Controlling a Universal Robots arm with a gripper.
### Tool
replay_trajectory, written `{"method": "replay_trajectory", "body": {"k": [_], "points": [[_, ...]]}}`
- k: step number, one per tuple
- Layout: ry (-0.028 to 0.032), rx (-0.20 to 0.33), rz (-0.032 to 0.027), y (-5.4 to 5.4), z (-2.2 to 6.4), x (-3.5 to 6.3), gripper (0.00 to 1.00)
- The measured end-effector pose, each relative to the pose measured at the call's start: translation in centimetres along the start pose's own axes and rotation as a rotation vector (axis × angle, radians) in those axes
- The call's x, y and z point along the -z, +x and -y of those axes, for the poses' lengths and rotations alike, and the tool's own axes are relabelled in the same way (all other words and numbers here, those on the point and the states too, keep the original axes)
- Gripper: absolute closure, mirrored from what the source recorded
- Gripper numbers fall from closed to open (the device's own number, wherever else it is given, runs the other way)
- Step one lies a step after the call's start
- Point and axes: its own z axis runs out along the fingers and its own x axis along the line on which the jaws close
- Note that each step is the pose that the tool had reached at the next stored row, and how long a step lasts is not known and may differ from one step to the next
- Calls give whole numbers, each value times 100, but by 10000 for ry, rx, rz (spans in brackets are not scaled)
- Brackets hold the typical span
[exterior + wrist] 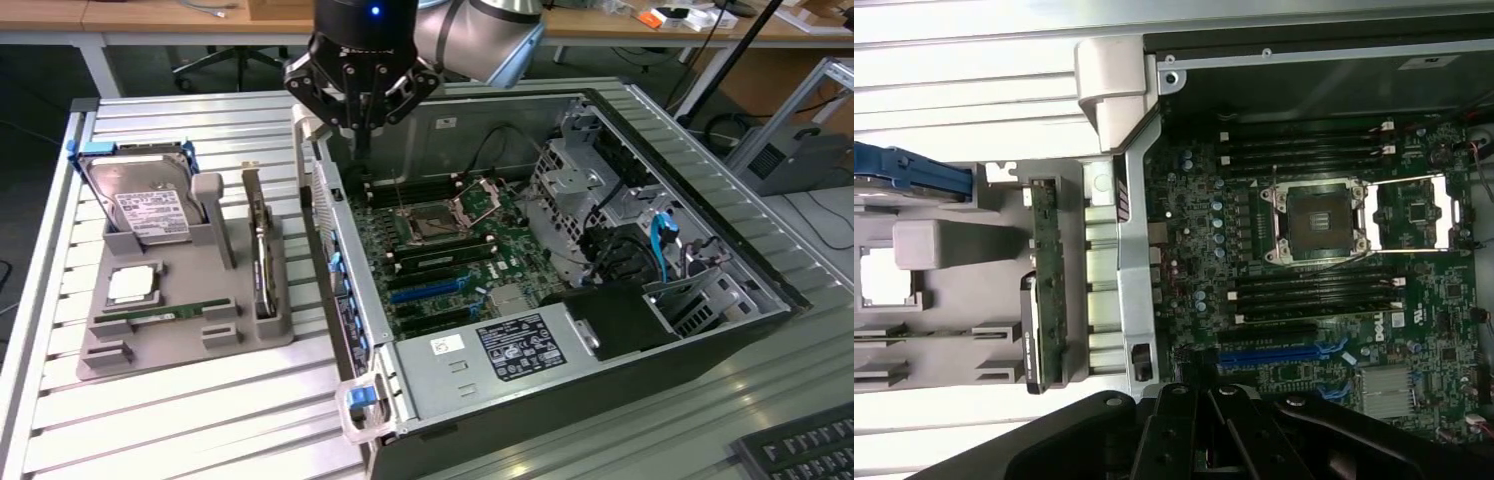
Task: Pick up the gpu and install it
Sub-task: 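Reach for the gpu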
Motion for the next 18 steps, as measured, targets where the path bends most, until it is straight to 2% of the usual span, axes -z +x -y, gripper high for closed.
{"method": "replay_trajectory", "body": {"k": [18], "points": [[0,0,0,96,7,2,89]]}}
